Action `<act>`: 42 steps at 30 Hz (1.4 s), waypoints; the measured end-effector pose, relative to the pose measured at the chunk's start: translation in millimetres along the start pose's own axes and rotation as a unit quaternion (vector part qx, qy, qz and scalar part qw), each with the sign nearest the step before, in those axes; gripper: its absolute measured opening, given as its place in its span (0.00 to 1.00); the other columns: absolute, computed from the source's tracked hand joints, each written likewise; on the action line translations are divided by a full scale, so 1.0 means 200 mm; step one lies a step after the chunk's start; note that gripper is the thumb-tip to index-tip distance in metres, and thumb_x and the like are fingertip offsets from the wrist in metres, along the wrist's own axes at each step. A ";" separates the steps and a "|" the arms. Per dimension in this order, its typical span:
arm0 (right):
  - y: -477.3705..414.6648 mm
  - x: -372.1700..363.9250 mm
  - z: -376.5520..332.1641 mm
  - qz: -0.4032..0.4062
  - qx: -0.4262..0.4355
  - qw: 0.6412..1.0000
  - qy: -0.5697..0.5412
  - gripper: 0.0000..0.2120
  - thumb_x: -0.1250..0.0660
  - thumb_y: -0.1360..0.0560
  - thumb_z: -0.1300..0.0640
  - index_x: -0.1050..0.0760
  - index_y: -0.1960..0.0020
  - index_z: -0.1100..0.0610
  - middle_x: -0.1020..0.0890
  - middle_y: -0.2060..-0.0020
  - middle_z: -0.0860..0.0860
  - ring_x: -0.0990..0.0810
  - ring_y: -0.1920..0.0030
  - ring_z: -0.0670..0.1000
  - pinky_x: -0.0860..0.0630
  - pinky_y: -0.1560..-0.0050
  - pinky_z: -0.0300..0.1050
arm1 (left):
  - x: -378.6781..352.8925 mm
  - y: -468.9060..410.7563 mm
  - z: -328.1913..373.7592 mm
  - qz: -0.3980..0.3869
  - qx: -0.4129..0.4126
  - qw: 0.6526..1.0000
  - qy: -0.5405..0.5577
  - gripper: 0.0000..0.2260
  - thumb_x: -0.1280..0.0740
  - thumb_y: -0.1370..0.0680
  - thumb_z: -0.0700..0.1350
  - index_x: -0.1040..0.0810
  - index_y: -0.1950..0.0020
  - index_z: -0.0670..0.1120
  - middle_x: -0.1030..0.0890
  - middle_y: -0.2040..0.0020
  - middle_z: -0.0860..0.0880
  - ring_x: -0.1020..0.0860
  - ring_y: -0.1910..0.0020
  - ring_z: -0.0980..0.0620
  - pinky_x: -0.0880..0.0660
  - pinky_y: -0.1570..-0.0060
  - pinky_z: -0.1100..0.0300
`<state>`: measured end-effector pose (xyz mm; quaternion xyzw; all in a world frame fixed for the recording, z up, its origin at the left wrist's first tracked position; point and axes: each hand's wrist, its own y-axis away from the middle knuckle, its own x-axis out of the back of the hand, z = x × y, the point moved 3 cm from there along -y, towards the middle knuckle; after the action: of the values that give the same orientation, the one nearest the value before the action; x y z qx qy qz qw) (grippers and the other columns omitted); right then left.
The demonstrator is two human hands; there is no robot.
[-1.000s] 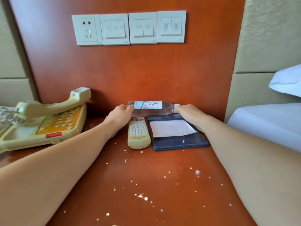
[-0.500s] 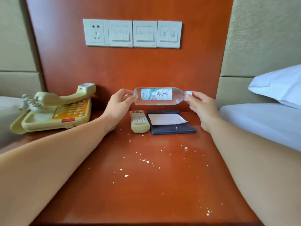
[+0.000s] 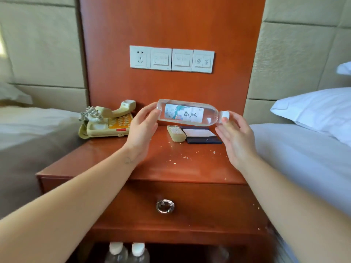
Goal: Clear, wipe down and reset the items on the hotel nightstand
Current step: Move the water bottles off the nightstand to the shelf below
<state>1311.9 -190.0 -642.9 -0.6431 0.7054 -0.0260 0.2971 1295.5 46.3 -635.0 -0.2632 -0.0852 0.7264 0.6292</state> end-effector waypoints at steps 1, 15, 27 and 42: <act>0.07 -0.02 -0.03 -0.004 -0.002 1.000 -0.002 0.11 0.34 0.22 0.61 0.25 0.40 0.53 0.20 0.40 0.55 0.17 0.44 0.51 0.22 0.43 0.43 | 0.01 0.07 0.02 0.005 0.012 0.999 0.029 0.14 0.35 0.19 0.44 0.24 0.34 0.49 0.19 0.39 0.50 0.23 0.37 0.55 0.28 0.39 0.62; 0.68 -0.41 -0.52 -0.104 0.041 0.991 0.075 0.06 0.32 0.23 0.58 0.20 0.47 0.51 0.16 0.48 0.52 0.18 0.45 0.51 0.21 0.48 0.44 | 0.14 1.09 0.15 0.018 0.107 0.969 0.224 0.19 0.33 0.24 0.44 0.24 0.34 0.40 0.18 0.40 0.43 0.20 0.39 0.49 0.22 0.42 0.53; 1.21 -0.17 0.10 -0.187 -0.073 0.942 0.267 0.10 0.29 0.25 0.57 0.18 0.45 0.54 0.15 0.51 0.49 0.17 0.47 0.48 0.22 0.40 0.51 | 0.40 1.77 -0.48 0.129 0.310 0.900 0.279 0.20 0.39 0.18 0.42 0.32 0.29 0.35 0.18 0.39 0.44 0.20 0.39 0.50 0.21 0.43 0.55; 1.25 0.06 0.75 -0.038 -0.351 0.867 0.352 0.15 0.26 0.28 0.64 0.24 0.42 0.59 0.21 0.45 0.56 0.20 0.45 0.56 0.20 0.50 0.48 | 0.58 1.80 -1.05 0.164 0.420 0.892 0.039 0.16 0.38 0.19 0.36 0.28 0.33 0.47 0.25 0.34 0.48 0.26 0.36 0.52 0.31 0.34 0.54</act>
<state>1156.5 -105.6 -875.5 -0.6797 0.7005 -0.0124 -0.2172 1077.7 44.6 -1007.8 -0.0123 0.2969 0.7765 0.5556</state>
